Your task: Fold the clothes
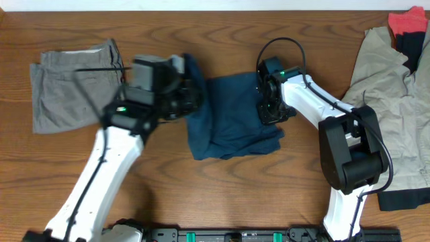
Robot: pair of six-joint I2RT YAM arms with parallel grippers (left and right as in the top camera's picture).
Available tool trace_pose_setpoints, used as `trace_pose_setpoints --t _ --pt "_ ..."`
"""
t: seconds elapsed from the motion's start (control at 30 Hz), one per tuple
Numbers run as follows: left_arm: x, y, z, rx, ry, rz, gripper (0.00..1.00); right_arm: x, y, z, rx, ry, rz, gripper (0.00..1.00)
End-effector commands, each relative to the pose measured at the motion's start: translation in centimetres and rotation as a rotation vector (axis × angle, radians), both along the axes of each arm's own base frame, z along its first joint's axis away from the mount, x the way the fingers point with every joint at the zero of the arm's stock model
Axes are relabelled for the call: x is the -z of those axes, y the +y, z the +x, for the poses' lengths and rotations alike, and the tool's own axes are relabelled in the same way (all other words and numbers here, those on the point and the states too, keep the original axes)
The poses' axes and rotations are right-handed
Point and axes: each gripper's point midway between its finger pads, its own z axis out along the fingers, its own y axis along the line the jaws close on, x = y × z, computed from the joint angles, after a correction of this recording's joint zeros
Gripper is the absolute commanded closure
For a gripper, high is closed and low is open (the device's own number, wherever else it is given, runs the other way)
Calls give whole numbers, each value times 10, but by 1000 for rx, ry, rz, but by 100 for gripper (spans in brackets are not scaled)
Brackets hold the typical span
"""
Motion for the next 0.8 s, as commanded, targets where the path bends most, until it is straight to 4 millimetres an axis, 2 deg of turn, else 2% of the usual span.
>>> trace_pose_setpoints --t 0.0,0.13,0.23,0.3,0.33,0.37,0.4,0.47,0.5,0.6,0.67,0.77 --pt "3 -43 2 59 7 -40 94 33 7 -35 0 137 7 85" --pt "17 -87 5 127 -7 -75 94 32 6 -37 20 146 2 85" --pt "26 -108 11 160 -36 -88 91 31 4 -39 25 158 -2 85" --pt "33 -112 13 166 -32 -87 64 28 1 -39 30 163 -5 83" --pt "37 -113 13 167 -26 -84 38 24 -2 -38 35 161 -14 82" --pt "38 -112 14 164 -26 -82 34 18 -6 -36 42 155 -28 81" --pt "37 -110 16 161 -30 -81 33 12 -12 -32 64 141 -55 80" --pt "31 -102 22 155 -59 -77 29 -10 -31 -18 124 79 -122 79" --pt "27 -96 26 148 -80 -74 23 -25 -41 -10 154 39 -150 78" --pt "15 -72 42 124 -152 -52 22 -72 -60 12 216 -71 -157 78" --pt "15 -49 57 75 -183 -17 21 -105 -63 25 227 -148 -104 78" --pt "24 -16 79 5 -225 72 21 -151 -46 32 190 -238 54 78"
